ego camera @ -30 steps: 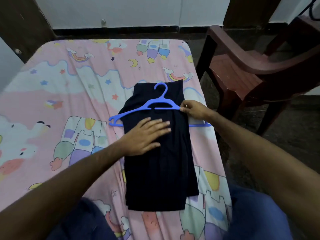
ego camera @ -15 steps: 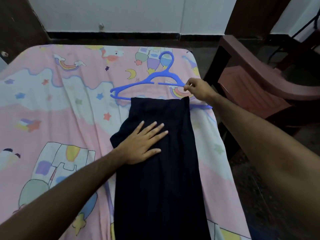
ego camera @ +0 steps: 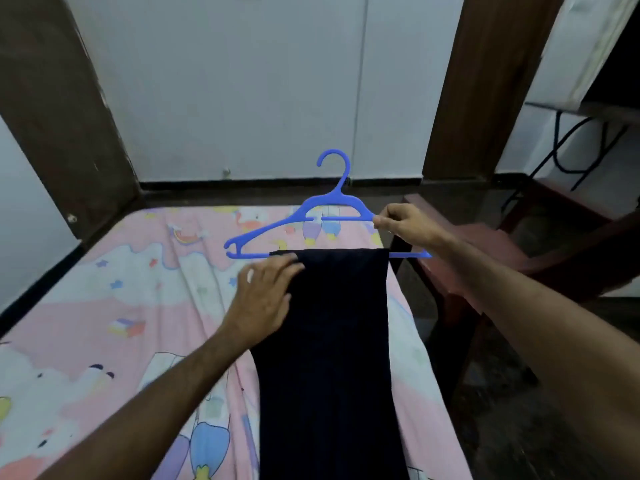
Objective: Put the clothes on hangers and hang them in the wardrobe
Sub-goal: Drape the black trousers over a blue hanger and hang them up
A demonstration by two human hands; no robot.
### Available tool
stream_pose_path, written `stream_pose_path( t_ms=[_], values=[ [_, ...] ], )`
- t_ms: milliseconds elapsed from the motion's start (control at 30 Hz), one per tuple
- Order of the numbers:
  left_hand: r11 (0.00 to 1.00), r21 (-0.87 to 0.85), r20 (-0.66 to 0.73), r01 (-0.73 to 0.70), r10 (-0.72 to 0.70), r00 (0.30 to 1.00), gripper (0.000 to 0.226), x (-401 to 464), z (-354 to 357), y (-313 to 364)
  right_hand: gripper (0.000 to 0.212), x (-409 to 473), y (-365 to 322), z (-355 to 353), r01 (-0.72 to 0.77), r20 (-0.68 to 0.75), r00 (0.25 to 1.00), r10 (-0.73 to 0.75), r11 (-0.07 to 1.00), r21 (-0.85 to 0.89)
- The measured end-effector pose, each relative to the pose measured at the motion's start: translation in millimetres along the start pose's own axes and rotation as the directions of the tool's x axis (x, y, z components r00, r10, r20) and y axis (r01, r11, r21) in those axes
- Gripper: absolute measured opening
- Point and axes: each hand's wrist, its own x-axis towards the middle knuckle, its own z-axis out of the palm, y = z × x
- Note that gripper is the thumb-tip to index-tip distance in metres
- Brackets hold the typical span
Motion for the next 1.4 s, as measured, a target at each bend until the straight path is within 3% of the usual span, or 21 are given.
stream_pose_path(
  t_ms=[67, 133, 233, 367, 467, 667, 867, 967, 1067, 1167, 1267, 1400],
  values=[
    [0.989, 0.018, -0.142, 0.147, -0.143, 0.980, 0.067, 12, -48, -7, 0.026, -24, -28, -21, 0.041, -0.015, 0.999, -0.041, 0.999, -0.016],
    [0.972, -0.003, -0.198, 0.233, -0.229, 0.953, 0.068, 20, -93, -10, 0.026, -49, -54, -44, 0.057, -0.041, 0.998, -0.057, 0.998, -0.014],
    [0.981, -0.031, -0.146, 0.194, -0.196, 0.970, 0.057, 42, -153, -12, 0.026, -87, -97, -84, 0.074, -0.102, 0.992, -0.078, 0.996, -0.047],
    [0.980, -0.141, -0.132, 0.139, -0.158, 0.979, 0.021, 82, -235, 13, 0.021, -143, -153, -143, 0.133, -0.168, 0.974, -0.149, 0.986, -0.104],
    [0.975, -0.195, -0.126, 0.108, -0.134, 0.983, 0.020, 107, -280, 51, 0.022, -182, -175, -182, 0.163, -0.233, 0.953, -0.192, 0.977, -0.139],
    [0.974, -0.223, -0.208, 0.046, -0.094, 0.974, 0.022, 148, -296, 113, 0.031, -237, -159, -241, 0.142, -0.271, 0.943, -0.195, 0.969, -0.203],
    [0.946, -0.297, -0.292, -0.132, 0.041, 0.956, 0.030, 207, -243, 200, 0.045, -274, -101, -289, 0.076, -0.267, 0.948, -0.173, 0.938, -0.339],
    [0.886, -0.397, -0.264, -0.239, 0.139, 0.955, 0.039, 257, -200, 253, 0.039, -302, -54, -330, -0.019, -0.298, 0.953, -0.045, 0.978, -0.209],
    [0.780, -0.525, -0.231, -0.340, 0.254, 0.939, 0.034, 307, -154, 312, 0.034, -329, -5, -380, -0.145, -0.226, 0.966, 0.128, 0.988, -0.061],
    [0.567, -0.706, -0.173, -0.424, 0.442, 0.880, 0.036, 367, -133, 374, 0.034, -352, 31, -444, -0.232, -0.165, 0.960, 0.228, 0.973, -0.007],
    [0.400, -0.844, -0.044, -0.358, 0.613, 0.789, 0.037, 423, -142, 432, 0.031, -364, 49, -513, -0.286, -0.123, 0.949, 0.289, 0.957, 0.041],
    [0.343, -0.912, 0.068, -0.225, 0.667, 0.742, 0.040, 481, -169, 503, 0.026, -373, 54, -612, -0.312, -0.199, 0.925, 0.324, 0.946, 0.086]
  ],
)
